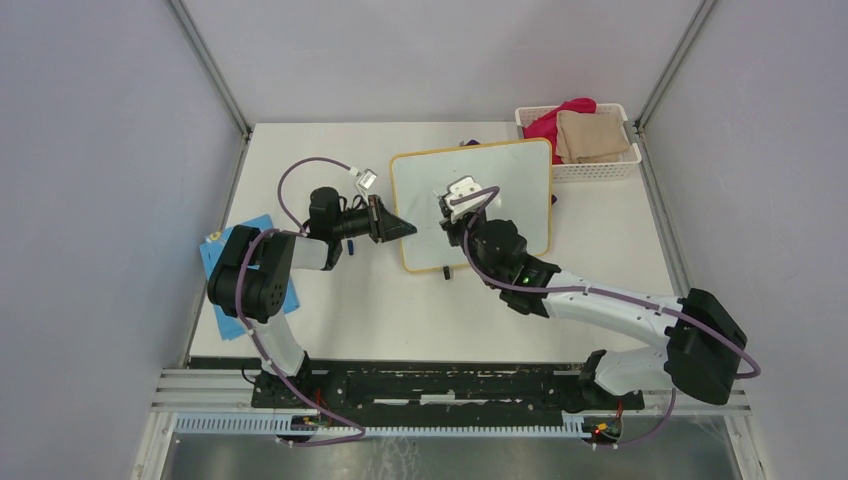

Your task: Write a sentence on the whiteboard

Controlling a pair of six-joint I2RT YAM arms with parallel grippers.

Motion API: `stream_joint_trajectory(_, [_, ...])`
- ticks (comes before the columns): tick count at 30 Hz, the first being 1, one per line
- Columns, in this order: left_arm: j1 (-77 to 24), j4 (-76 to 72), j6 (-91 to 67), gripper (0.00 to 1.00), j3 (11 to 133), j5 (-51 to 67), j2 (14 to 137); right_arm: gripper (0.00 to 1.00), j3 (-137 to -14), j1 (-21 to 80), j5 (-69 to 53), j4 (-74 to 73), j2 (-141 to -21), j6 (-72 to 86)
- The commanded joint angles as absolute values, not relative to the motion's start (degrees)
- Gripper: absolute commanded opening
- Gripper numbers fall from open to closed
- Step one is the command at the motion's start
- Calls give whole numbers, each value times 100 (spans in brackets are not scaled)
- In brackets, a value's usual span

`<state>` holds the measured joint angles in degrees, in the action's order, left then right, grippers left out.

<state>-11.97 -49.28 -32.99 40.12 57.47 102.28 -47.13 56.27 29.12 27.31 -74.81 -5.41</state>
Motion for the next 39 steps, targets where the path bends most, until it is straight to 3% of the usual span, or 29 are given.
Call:
stream_joint_trajectory(1, [-1187, -4908, -3015, 2, 3931, 5643, 10082, 0, -5100, 5664, 3106, 2973, -7630, -563])
stream_joint_trajectory(39, [-1187, -4906, -2988, 2, 3925, 5616, 9993, 0, -5895, 5571, 3525, 2585, -8533, -416])
